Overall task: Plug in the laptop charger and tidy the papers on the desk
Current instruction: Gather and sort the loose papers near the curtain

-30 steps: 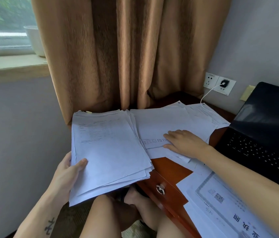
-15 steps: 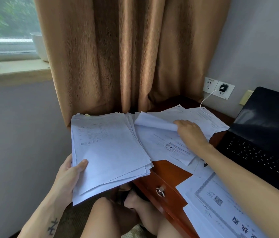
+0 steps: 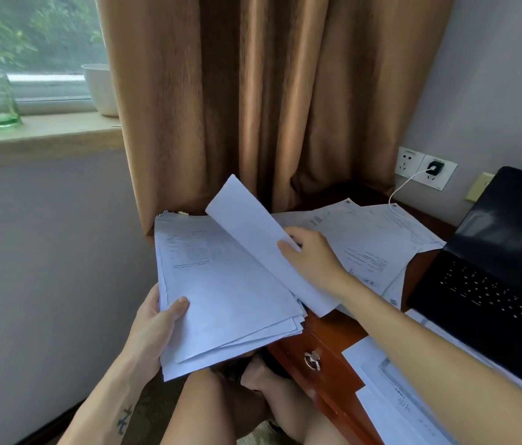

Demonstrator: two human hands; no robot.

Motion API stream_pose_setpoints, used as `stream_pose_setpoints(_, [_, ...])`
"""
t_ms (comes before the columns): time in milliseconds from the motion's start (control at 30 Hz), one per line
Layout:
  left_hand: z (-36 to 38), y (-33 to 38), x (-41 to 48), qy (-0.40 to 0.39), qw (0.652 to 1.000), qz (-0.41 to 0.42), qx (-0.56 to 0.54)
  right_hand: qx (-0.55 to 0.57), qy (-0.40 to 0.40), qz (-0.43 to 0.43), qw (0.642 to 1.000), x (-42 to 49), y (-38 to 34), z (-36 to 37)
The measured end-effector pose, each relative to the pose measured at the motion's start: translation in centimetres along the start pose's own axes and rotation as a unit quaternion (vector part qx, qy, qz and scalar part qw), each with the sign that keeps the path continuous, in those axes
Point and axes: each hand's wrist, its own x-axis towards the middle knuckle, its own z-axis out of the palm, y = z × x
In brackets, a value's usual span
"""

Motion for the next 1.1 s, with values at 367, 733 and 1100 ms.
stream_pose_setpoints(367, [-0.1,0.0,0.0,0.001,1.0,0.006,0.007,0.306,-0.104,0.177,0.93,0.6,-1.6,6.7])
stream_pose_setpoints(733, [0.0,0.0,-0.1,-0.008,1.0,0.005,-0.027,-0.137,-0.05,0.213,0.966,1.8,5.0,0.4])
stream_pose_setpoints(1100, [0.2,-0.3,0.2,0.033,0.999,0.024,0.013,0.03,0.004,0.134,0.991,0.7,4.1,2.0])
